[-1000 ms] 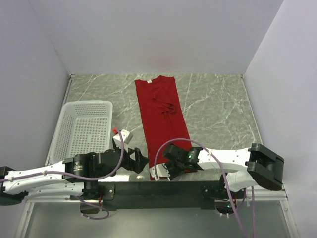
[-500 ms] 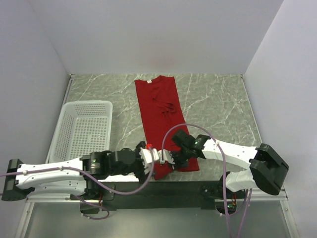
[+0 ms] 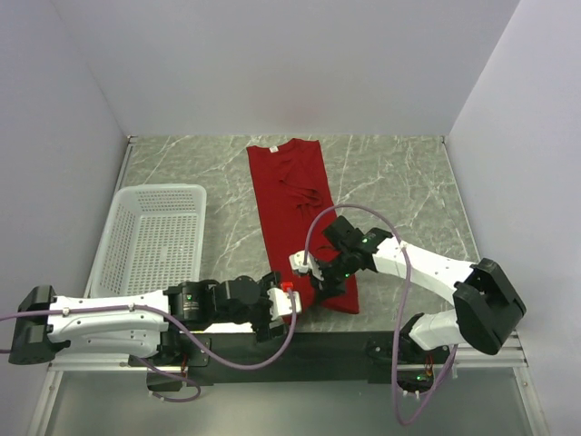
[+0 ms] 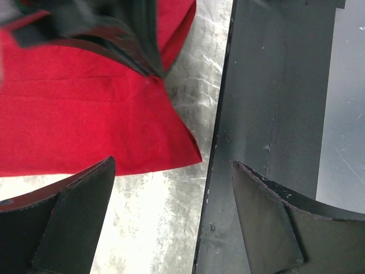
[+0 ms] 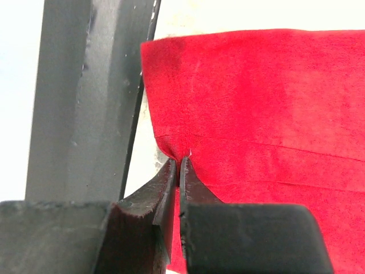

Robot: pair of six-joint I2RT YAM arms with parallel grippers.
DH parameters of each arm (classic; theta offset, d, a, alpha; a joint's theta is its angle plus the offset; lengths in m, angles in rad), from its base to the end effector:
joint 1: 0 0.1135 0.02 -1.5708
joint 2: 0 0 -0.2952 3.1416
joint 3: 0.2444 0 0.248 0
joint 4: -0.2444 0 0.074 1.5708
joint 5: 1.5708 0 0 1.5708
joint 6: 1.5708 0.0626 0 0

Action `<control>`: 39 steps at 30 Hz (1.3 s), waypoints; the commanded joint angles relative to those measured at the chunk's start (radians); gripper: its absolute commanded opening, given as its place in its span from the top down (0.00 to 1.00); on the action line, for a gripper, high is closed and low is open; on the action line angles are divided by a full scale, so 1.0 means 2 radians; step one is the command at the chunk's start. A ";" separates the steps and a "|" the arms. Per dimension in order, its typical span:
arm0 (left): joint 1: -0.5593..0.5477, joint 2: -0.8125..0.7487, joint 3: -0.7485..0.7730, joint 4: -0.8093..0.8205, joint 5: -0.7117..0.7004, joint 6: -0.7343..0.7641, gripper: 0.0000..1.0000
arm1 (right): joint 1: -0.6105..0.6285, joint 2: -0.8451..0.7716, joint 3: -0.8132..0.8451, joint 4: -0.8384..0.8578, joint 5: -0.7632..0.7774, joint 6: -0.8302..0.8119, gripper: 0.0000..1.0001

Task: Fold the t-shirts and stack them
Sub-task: Fold the tshirt

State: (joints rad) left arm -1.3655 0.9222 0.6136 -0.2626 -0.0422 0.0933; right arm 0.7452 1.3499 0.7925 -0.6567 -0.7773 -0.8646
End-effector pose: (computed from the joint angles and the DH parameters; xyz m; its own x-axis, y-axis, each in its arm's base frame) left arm 0.0442 -0.1992 0.2590 -0.0193 0.5492 -0.8355 0.9769 0.1881 0.1011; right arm 0.1412 0.1901 0.2140 0.0578 -0.6846 -0.7266 -0.9545 -0.2512 0.1608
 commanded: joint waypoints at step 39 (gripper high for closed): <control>-0.057 0.192 0.028 0.087 -0.233 -0.052 0.63 | -0.037 0.046 0.061 -0.045 -0.071 0.021 1.00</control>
State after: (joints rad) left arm -1.4704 1.3663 0.6456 -0.0780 -0.5194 -0.0116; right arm 0.6796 1.4548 0.8909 -0.7513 -0.9245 -0.8364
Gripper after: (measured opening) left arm 0.395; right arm 0.077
